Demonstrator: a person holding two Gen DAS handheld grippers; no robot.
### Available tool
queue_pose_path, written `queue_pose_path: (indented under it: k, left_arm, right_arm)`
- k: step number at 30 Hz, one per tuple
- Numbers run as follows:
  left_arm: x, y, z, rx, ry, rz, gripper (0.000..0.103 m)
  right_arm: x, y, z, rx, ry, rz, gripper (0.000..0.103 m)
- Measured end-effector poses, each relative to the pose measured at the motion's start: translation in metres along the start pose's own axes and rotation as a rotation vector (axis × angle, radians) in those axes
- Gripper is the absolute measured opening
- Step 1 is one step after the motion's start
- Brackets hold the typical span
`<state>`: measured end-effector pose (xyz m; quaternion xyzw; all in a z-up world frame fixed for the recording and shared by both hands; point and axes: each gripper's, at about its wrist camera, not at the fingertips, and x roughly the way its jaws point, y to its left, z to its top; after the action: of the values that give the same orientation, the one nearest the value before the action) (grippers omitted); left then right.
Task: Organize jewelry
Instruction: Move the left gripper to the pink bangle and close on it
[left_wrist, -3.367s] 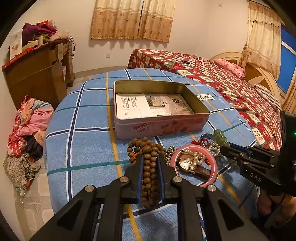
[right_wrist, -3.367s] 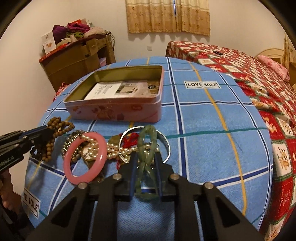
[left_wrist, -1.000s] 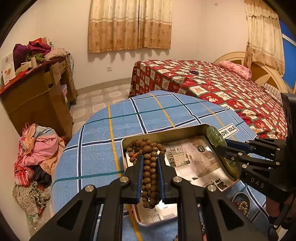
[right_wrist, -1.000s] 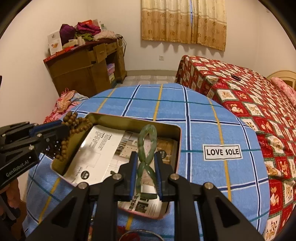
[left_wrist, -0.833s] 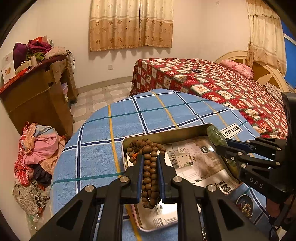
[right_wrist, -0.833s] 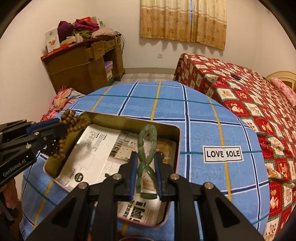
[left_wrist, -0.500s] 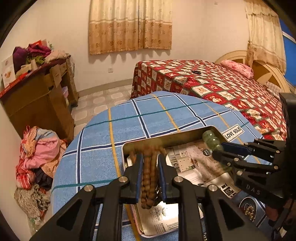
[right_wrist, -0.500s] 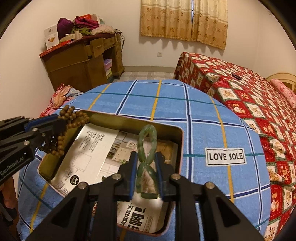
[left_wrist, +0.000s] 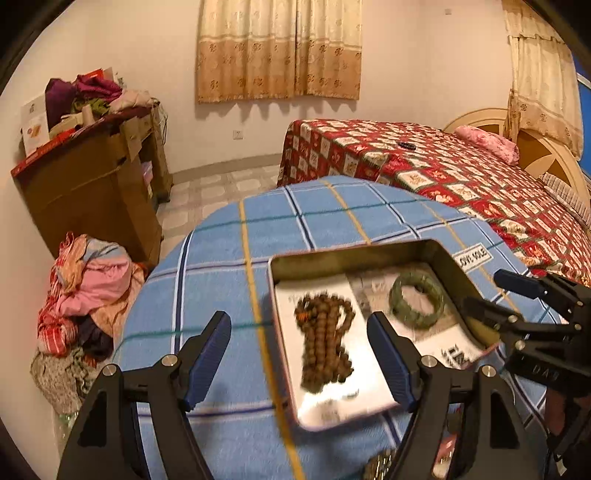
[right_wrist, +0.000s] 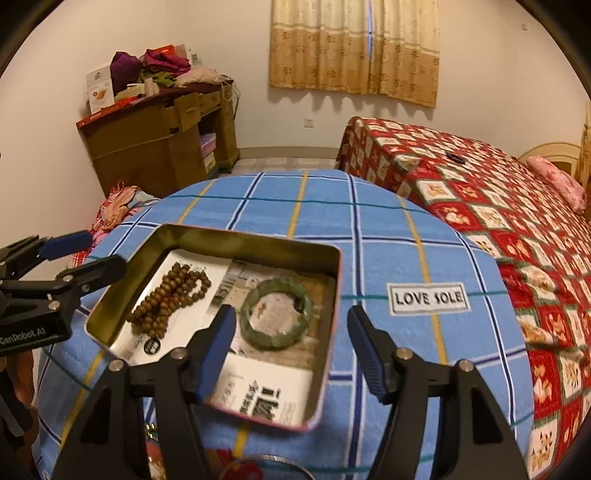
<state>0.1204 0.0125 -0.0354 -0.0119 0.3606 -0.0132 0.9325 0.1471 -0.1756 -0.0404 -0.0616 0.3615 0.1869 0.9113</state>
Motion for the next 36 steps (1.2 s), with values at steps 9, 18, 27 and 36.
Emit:
queue_pose_path:
  k: [9, 18, 27, 36]
  left_arm:
    - [-0.038, -0.020, -0.047, 0.035, 0.009, 0.008, 0.076]
    - [-0.053, -0.044, -0.081, 0.059, 0.056, -0.022, 0.076]
    - [-0.044, -0.066, -0.091, 0.095, 0.088, -0.032, 0.052]
    - [-0.024, -0.075, -0.092, 0.131, 0.119, -0.037, 0.038]
  right_arm:
    - [-0.023, -0.018, -0.040, 0.056, 0.024, -0.037, 0.071]
    - [-0.042, -0.020, -0.069, 0.097, 0.026, -0.027, 0.071]
    - [-0.045, -0.024, -0.086, 0.133, 0.033, -0.015, 0.071]
    - [-0.040, -0.020, -0.095, 0.142, 0.044, -0.005, 0.071]
